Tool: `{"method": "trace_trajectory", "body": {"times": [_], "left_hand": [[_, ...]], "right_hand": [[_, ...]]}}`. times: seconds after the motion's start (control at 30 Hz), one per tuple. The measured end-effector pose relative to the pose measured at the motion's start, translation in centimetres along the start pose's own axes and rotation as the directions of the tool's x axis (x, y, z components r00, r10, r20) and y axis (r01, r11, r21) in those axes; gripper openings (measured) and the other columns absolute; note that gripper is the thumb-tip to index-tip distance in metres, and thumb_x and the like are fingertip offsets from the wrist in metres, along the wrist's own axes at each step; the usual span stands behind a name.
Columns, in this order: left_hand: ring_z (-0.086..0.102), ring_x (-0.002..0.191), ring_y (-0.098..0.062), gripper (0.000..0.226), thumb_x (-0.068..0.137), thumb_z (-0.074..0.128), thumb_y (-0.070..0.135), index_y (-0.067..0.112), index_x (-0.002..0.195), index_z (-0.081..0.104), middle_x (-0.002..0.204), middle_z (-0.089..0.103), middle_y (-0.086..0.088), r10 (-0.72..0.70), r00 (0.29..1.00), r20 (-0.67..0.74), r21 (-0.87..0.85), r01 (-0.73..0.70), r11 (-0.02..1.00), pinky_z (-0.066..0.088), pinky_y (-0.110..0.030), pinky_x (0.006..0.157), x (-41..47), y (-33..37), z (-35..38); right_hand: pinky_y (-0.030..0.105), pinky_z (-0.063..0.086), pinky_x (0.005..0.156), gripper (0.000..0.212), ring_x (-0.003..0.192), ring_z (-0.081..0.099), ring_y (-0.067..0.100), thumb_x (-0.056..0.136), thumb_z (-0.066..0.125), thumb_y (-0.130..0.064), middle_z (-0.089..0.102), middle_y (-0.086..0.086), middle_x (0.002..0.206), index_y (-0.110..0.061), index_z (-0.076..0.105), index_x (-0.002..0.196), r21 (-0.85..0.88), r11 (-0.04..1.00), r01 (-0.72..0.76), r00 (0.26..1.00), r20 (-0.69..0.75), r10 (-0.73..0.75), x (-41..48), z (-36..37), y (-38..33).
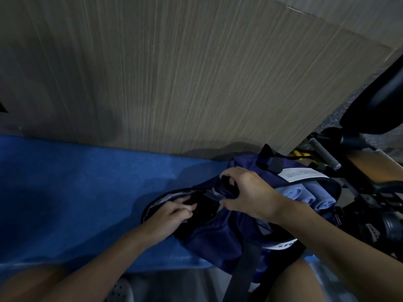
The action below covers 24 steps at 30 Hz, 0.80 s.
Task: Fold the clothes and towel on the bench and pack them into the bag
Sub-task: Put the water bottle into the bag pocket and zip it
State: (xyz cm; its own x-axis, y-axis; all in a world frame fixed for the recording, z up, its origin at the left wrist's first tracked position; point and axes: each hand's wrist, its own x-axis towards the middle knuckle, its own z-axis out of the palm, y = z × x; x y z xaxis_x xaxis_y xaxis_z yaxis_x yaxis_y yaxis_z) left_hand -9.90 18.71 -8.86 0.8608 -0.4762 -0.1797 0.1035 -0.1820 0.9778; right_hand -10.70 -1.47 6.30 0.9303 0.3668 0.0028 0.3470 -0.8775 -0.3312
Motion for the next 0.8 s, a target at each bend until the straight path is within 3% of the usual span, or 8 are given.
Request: {"method": "trace_trajectory", "body": {"times": [0.1, 0.23, 0.33, 0.4, 0.5, 0.6, 0.7, 0.8], "left_hand": [[0.011, 0.149, 0.000, 0.058, 0.073, 0.053, 0.055, 0.042, 0.128, 0.062, 0.161, 0.011, 0.018, -0.035, 0.999, 0.025, 0.108, 0.033, 0.994, 0.017, -0.034, 0.124, -0.2, -0.4, -0.2], [0.005, 0.147, 0.002, 0.049, 0.089, 0.054, 0.047, 0.044, 0.139, 0.051, 0.163, 0.001, 0.016, -0.053, 0.998, 0.039, 0.215, 0.044, 0.976, 0.011, -0.023, 0.119, -0.3, -0.5, 0.0], [0.009, 0.149, -0.003, 0.059, 0.094, 0.044, 0.052, 0.050, 0.150, 0.027, 0.163, 0.007, 0.017, -0.044, 0.998, 0.045, 0.435, 0.021, 0.900, 0.012, -0.025, 0.120, -0.2, -0.4, 0.1], [0.014, 0.149, -0.003, 0.065, 0.096, 0.041, 0.049, 0.041, 0.156, 0.017, 0.163, 0.017, 0.015, 0.010, 1.000, 0.019, 0.541, -0.019, 0.841, 0.014, -0.026, 0.122, -0.3, 0.7, 0.7], [0.025, 0.147, -0.007, 0.061, 0.100, 0.039, 0.045, 0.026, 0.157, 0.025, 0.160, 0.027, 0.011, 0.069, 0.994, -0.088, 0.521, -0.013, 0.854, 0.021, -0.031, 0.122, -0.2, 2.7, 2.1], [0.043, 0.136, -0.011, 0.055, 0.095, 0.036, 0.050, 0.028, 0.146, 0.042, 0.148, 0.048, 0.007, 0.164, 0.972, -0.167, 0.482, -0.064, 0.874, 0.036, -0.037, 0.114, -0.2, 5.3, 3.2], [0.040, 0.139, -0.013, 0.060, 0.097, 0.044, 0.049, 0.022, 0.151, 0.035, 0.148, 0.043, 0.009, 0.229, 0.934, -0.273, 0.443, -0.090, 0.892, 0.031, -0.031, 0.116, -0.5, 7.9, 4.2], [0.036, 0.138, -0.009, 0.065, 0.096, 0.056, 0.042, 0.023, 0.152, 0.031, 0.149, 0.034, 0.009, 0.374, 0.876, -0.303, 0.527, -0.173, 0.832, 0.029, -0.021, 0.110, -1.0, 9.8, 5.1]], "right_hand": [[0.017, 0.039, 0.071, 0.041, 0.085, 0.047, 0.004, 0.076, 0.080, -0.016, 0.051, -0.007, 0.090, -0.007, 0.062, 0.111, 0.019, 1.000, 0.020, 1.000, -0.017, -0.020, 0.0, 0.1, -0.1], [0.016, 0.039, 0.070, 0.040, 0.083, 0.043, 0.000, 0.077, 0.079, -0.015, 0.047, -0.017, 0.082, -0.006, 0.062, 0.113, 0.015, 0.999, 0.045, 0.999, -0.008, -0.045, 0.3, 0.3, -0.2], [0.007, 0.036, 0.073, 0.054, 0.082, 0.043, -0.001, 0.076, 0.080, -0.019, 0.044, -0.019, 0.090, -0.013, 0.056, 0.123, 0.034, 0.999, 0.024, 1.000, 0.007, -0.024, 0.3, 0.4, 0.2], [0.004, 0.034, 0.075, 0.066, 0.087, 0.045, -0.001, 0.075, 0.082, -0.025, 0.043, -0.013, 0.100, -0.021, 0.049, 0.133, 0.060, 0.998, 0.008, 1.000, 0.020, -0.009, 0.1, 0.3, 0.4], [0.017, 0.037, 0.085, 0.074, 0.096, 0.046, 0.005, 0.075, 0.082, -0.030, 0.043, -0.012, 0.106, -0.028, 0.043, 0.138, 0.058, 0.998, -0.008, 0.999, 0.044, 0.005, -0.1, -0.2, 0.8], [0.033, 0.043, 0.095, 0.073, 0.099, 0.048, 0.008, 0.075, 0.081, -0.031, 0.046, -0.009, 0.111, -0.029, 0.043, 0.138, 0.063, 0.998, -0.009, 1.000, 0.025, 0.007, -0.9, -1.0, 1.0], [0.023, 0.042, 0.093, 0.069, 0.102, 0.050, 0.007, 0.077, 0.080, -0.026, 0.046, -0.008, 0.115, -0.026, 0.046, 0.137, 0.095, 0.995, -0.007, 0.999, -0.037, 0.010, -2.3, -1.8, 1.5], [0.010, 0.038, 0.077, 0.052, 0.089, 0.053, 0.007, 0.081, 0.076, -0.014, 0.052, -0.005, 0.105, -0.020, 0.054, 0.128, 0.143, 0.990, 0.000, 0.989, -0.149, 0.021, -4.0, -2.6, 2.4]]}}
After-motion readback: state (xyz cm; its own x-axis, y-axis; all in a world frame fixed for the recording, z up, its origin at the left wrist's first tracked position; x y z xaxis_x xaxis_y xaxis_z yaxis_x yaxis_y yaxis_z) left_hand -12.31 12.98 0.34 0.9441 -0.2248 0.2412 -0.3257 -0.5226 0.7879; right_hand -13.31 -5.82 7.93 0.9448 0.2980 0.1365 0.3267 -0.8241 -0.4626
